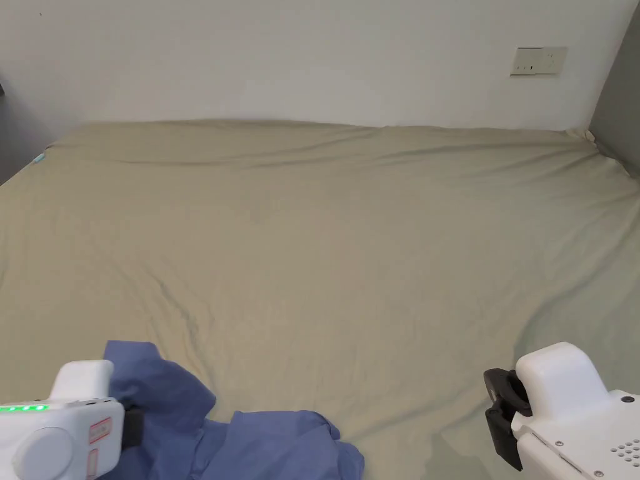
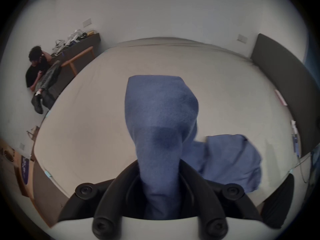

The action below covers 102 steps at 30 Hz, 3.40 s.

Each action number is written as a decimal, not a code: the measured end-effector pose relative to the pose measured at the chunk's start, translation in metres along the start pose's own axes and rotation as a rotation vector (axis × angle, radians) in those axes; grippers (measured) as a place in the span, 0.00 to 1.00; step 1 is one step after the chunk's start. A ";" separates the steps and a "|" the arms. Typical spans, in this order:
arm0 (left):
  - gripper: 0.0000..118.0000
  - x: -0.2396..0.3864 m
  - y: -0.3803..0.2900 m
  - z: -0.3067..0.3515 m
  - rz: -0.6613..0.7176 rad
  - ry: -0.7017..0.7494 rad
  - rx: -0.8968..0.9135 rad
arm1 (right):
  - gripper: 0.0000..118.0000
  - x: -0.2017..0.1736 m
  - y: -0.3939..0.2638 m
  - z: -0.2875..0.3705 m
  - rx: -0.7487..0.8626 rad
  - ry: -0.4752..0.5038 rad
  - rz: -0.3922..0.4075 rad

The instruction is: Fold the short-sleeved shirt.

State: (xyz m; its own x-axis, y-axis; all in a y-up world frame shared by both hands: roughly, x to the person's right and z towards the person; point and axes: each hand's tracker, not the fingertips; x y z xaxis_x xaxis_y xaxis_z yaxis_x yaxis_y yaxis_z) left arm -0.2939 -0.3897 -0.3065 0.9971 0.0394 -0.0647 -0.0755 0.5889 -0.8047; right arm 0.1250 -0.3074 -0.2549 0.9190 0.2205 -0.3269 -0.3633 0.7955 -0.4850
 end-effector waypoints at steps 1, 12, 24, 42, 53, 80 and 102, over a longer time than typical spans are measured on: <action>0.11 0.012 0.001 0.000 -0.001 -0.026 -0.002 | 0.01 0.000 -0.001 0.000 -0.001 -0.003 0.001; 0.11 0.140 -0.036 -0.065 -0.102 -0.142 -0.155 | 0.01 0.012 -0.009 0.003 -0.005 -0.013 -0.030; 0.94 0.175 -0.050 -0.064 -0.040 -0.513 -0.204 | 0.01 0.021 -0.018 -0.006 -0.039 -0.020 -0.055; 0.00 0.189 -0.074 -0.095 -0.293 -0.186 0.034 | 0.01 0.018 -0.016 -0.005 -0.036 -0.045 -0.036; 0.00 0.252 -0.119 -0.074 -0.536 -0.184 0.079 | 0.01 0.026 -0.021 -0.009 -0.045 -0.049 -0.062; 0.29 -0.016 -0.058 -0.031 0.157 -0.306 0.152 | 0.01 -0.140 -0.087 -0.185 -0.395 0.383 0.136; 0.23 0.029 -0.071 -0.148 0.439 -0.758 -0.394 | 0.01 -0.139 -0.083 -0.190 -0.432 0.411 0.173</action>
State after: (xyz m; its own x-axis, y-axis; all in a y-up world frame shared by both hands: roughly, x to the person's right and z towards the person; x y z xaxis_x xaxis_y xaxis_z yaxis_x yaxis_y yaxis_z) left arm -0.2611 -0.5498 -0.3386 0.6085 0.7845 -0.1198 -0.3019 0.0892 -0.9492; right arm -0.0017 -0.5110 -0.3238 0.7382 0.0224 -0.6742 -0.6101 0.4486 -0.6531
